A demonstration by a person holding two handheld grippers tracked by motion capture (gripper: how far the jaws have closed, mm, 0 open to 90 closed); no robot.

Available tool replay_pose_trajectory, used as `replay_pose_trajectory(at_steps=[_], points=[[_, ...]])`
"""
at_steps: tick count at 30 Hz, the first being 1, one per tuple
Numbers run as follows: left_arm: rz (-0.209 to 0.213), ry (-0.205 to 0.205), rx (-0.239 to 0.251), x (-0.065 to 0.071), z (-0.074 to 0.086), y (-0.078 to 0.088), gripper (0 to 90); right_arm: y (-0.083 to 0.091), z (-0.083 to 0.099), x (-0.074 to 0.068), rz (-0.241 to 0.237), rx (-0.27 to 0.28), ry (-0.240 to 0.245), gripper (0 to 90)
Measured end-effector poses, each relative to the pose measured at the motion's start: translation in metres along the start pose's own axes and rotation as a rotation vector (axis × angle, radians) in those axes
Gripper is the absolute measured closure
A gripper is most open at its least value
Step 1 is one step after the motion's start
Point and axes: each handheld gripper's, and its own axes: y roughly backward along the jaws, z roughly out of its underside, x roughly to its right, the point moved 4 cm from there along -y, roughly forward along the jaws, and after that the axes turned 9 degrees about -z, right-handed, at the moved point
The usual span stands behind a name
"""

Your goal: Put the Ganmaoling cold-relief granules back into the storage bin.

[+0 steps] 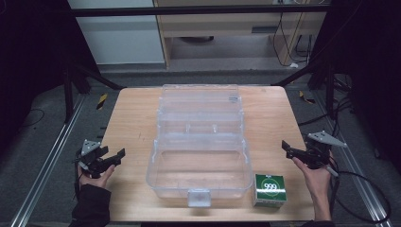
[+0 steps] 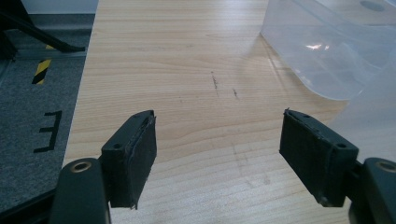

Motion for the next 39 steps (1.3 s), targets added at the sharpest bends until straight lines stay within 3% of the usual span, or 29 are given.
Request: replay_pose_trajectory(at_steps=[4, 9, 17, 23, 31, 39], points=[[0.003, -0.013, -0.007, 0.002, 0.001, -0.001, 26.8, 0.005, -0.008, -0.007, -0.013, -0.001, 0.043, 8.8], [0.014, -0.042, -0.035, 0.006, 0.004, -0.004, 27.6, 0.014, -0.024, -0.024, -0.048, -0.043, 0.136, 9.1], [0.013, -0.067, -0.062, 0.009, 0.007, -0.006, 27.7, 0.022, -0.037, -0.043, -0.113, -0.071, 0.189, 9.3], [0.01, -0.073, -0.08, 0.01, 0.011, -0.009, 27.5, 0.024, -0.049, -0.06, -0.166, -0.15, 0.269, 8.7], [0.001, -0.094, -0.093, 0.012, 0.013, -0.009, 27.0, 0.032, -0.061, -0.074, -0.216, -0.203, 0.338, 8.2], [0.0, -0.1, -0.099, 0.013, 0.014, -0.01, 26.7, 0.043, -0.067, -0.089, -0.275, -0.296, 0.459, 6.7]])
